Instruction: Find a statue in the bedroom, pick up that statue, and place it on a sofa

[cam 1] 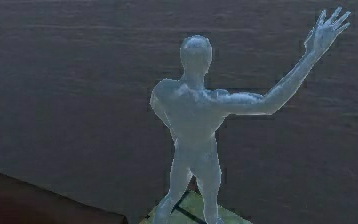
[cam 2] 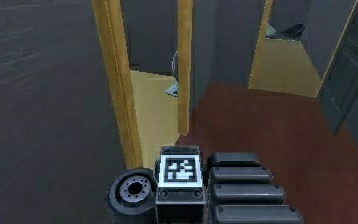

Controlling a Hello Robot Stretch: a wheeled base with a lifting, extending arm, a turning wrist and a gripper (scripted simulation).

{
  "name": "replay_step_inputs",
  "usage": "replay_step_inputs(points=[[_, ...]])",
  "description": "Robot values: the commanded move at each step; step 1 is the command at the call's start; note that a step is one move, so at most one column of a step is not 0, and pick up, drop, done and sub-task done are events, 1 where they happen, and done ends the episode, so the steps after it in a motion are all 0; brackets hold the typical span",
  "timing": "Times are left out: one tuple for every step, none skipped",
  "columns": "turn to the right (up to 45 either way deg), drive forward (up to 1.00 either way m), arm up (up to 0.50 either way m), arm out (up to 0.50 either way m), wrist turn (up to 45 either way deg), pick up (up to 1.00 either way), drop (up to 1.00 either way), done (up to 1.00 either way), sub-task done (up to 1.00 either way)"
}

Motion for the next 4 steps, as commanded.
replay_step_inputs(points=[[-45.0,0.00,0.00,0.00,0.0,0.00,0.00,0.00,0.00],[45.0,0.00,0.00,0.00,0.0,0.00,0.00,0.00,0.00],[45.0,0.00,0.00,0.00,0.0,0.00,0.00,0.00,0.00],[45.0,0.00,0.00,0.00,0.0,0.00,0.00,0.00,0.00]])
